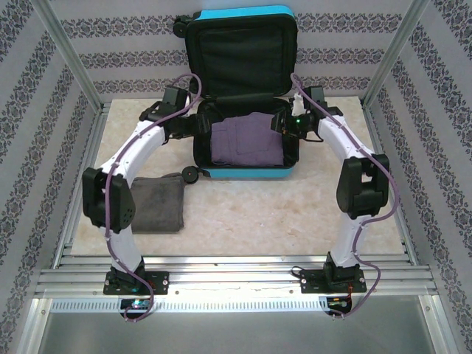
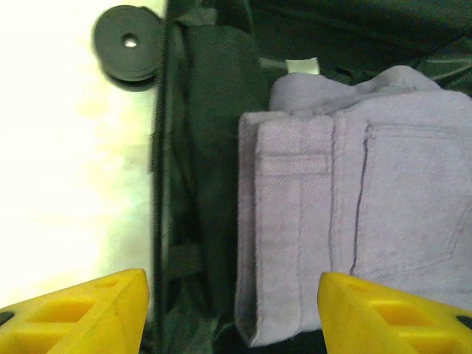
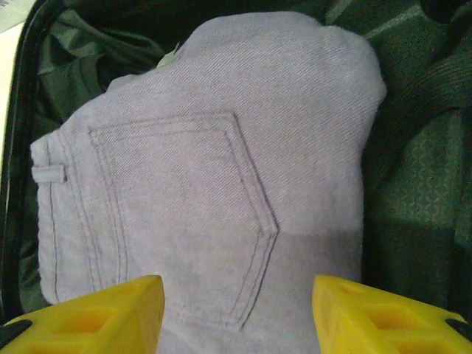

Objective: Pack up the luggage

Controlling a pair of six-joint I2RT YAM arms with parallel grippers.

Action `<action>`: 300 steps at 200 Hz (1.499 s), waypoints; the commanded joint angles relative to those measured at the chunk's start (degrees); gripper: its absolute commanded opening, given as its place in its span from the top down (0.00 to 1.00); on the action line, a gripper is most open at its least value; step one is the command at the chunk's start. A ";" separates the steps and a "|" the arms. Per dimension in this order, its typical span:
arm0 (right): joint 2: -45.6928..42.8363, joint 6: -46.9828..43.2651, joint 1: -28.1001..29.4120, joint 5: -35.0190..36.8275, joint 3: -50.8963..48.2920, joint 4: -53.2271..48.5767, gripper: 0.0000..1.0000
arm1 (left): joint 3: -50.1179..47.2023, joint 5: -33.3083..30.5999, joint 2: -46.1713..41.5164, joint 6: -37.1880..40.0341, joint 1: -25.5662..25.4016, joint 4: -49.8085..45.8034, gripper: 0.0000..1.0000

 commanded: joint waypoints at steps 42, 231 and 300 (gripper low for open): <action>-17.82 10.10 10.92 5.45 -21.84 18.16 0.43 | -28.19 -17.56 -22.88 -7.55 -0.20 -7.77 0.36; 6.37 28.25 46.39 5.80 -19.94 42.64 0.35 | -60.65 -4.46 -46.07 -12.72 23.37 9.72 0.20; 13.12 29.38 47.14 2.58 -13.02 39.53 0.34 | -62.06 -5.14 -47.67 -9.56 25.73 9.45 0.20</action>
